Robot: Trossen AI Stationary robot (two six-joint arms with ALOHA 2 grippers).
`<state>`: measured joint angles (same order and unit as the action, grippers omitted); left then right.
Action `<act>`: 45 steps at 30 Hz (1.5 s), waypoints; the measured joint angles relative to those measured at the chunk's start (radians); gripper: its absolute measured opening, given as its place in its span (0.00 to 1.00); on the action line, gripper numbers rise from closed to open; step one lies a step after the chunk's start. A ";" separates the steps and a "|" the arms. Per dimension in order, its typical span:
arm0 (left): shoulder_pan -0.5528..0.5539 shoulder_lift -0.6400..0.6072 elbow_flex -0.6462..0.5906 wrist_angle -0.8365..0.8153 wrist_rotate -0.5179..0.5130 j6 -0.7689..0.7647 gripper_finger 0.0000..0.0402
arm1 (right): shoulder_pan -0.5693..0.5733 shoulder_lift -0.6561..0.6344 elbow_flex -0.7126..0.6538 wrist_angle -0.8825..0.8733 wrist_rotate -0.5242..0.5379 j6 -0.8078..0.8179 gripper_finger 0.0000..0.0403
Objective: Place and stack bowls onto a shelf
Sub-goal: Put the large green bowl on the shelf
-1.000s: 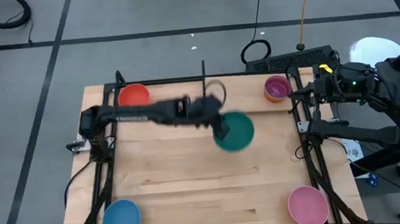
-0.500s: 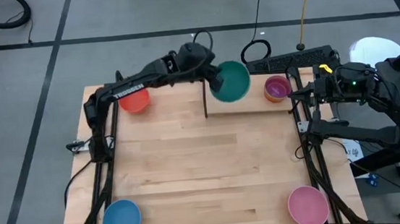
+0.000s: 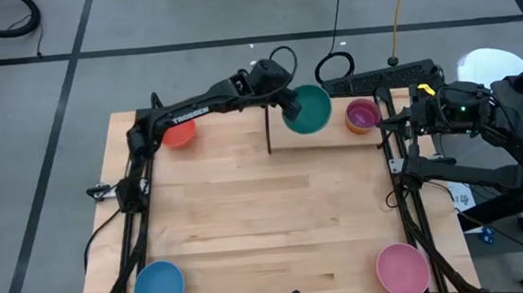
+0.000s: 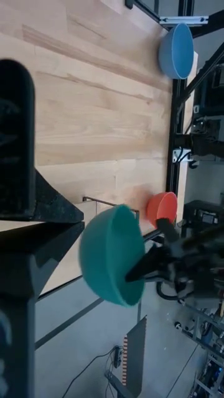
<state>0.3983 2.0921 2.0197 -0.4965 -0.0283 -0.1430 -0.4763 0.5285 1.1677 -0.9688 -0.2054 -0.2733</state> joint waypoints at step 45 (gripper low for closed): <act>0.034 0.136 0.000 0.030 -0.078 0.141 0.11 | 0.000 0.000 -0.001 0.015 0.025 0.018 0.00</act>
<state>0.4328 2.2284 2.0193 -0.4667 -0.1066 -0.0023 -0.4763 0.5285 1.1671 -0.9535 -0.1802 -0.2550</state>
